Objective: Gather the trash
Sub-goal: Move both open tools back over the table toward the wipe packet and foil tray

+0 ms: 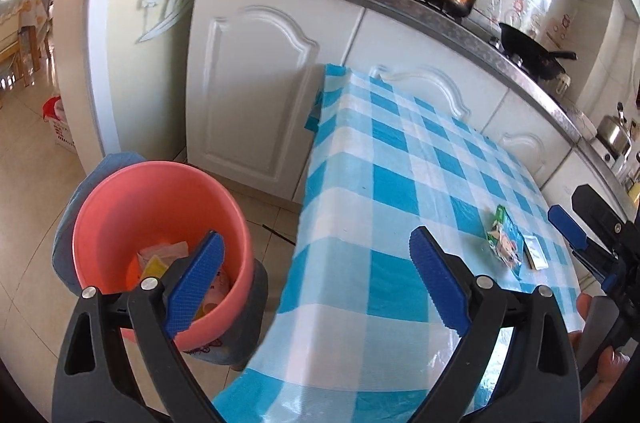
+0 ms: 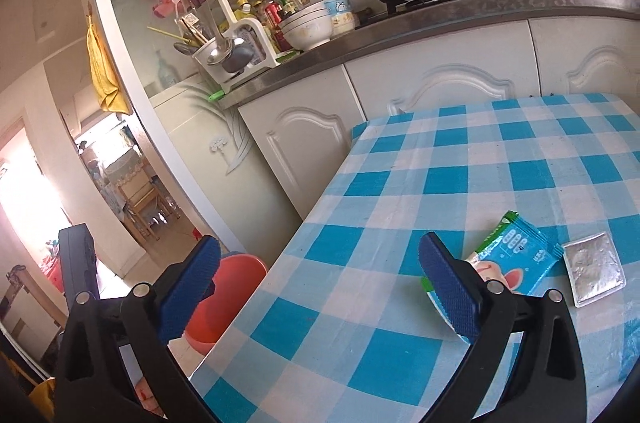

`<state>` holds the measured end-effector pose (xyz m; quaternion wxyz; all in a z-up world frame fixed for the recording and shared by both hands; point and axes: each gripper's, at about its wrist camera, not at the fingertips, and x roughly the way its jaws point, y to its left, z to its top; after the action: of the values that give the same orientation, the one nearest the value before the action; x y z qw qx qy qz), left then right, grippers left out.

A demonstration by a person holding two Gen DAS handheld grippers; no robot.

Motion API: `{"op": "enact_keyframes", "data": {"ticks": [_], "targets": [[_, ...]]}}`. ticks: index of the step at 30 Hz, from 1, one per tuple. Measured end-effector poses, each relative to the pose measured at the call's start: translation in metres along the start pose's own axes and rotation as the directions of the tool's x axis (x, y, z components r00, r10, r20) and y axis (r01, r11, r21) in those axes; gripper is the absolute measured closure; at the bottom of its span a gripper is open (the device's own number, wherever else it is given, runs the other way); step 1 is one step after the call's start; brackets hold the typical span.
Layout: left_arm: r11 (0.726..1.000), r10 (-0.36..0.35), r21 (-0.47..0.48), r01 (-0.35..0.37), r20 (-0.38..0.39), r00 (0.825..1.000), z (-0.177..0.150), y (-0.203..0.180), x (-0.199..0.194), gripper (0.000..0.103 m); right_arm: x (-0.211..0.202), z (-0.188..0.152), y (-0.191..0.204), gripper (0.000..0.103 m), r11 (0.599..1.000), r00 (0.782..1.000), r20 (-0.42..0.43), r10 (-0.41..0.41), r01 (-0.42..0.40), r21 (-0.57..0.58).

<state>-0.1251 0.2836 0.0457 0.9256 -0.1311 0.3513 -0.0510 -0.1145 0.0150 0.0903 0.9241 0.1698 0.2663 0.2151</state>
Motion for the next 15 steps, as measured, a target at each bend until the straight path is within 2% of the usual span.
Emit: {"op": "enact_keyframes", "data": {"ticks": [8, 15], "targets": [[0.991, -0.051, 0.121, 0.056, -0.043, 0.998, -0.006, -0.050, 0.010, 0.009, -0.020, -0.007, -0.042, 0.005, 0.997, 1.000, 0.004, -0.016, 0.015, 0.072], [0.972, -0.099, 0.209, 0.109, -0.058, 0.993, -0.014, -0.098, 0.018, 0.009, -0.053, -0.004, -0.084, 0.005, 0.984, 0.994, 0.049, -0.096, 0.087, 0.158]]}}
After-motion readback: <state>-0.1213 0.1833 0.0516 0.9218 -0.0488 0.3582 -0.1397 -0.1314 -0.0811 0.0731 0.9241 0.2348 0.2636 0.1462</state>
